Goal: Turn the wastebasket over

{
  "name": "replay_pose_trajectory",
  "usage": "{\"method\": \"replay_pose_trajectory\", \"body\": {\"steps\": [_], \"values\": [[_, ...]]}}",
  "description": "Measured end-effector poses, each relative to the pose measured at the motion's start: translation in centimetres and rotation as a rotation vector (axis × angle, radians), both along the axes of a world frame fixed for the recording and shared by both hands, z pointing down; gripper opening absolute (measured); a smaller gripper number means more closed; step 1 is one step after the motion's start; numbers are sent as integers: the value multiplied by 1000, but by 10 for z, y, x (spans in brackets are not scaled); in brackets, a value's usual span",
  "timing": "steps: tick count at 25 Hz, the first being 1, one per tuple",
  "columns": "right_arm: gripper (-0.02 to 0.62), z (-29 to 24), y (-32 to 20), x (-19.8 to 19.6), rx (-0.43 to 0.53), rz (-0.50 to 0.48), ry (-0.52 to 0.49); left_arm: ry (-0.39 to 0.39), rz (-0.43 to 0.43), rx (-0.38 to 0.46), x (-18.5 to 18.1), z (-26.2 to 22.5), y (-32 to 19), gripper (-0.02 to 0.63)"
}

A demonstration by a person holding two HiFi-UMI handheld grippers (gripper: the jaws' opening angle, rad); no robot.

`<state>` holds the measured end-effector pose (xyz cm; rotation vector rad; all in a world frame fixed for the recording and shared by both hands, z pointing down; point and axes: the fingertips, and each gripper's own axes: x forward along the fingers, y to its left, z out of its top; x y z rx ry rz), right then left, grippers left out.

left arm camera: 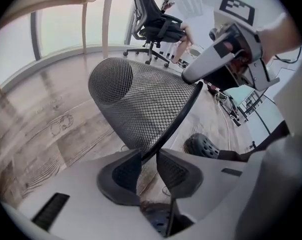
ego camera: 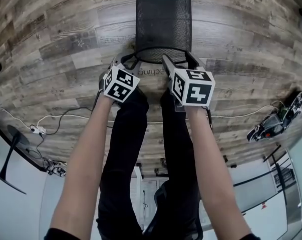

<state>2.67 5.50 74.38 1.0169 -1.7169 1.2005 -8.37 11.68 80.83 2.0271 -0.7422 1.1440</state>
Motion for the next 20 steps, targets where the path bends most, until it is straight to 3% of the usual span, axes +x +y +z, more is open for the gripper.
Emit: {"method": "replay_pose_trajectory", "body": {"steps": [4,7,12,17,20], "values": [[327,1,2,5,-1,11,-28,100,-41,-131,-8,-10,11,186],[357,5,5,8,-31,51,-64,146,-67,-140,-26,-23,-11,191],[367,6,4,2,-30,15,-54,190,95,-42,-36,-41,-119,274],[377,5,1,-9,8,-61,-38,245,248,-19,-1,-63,-220,350],[385,4,2,-14,12,-76,-29,232,355,-8,24,-61,-250,384]]}}
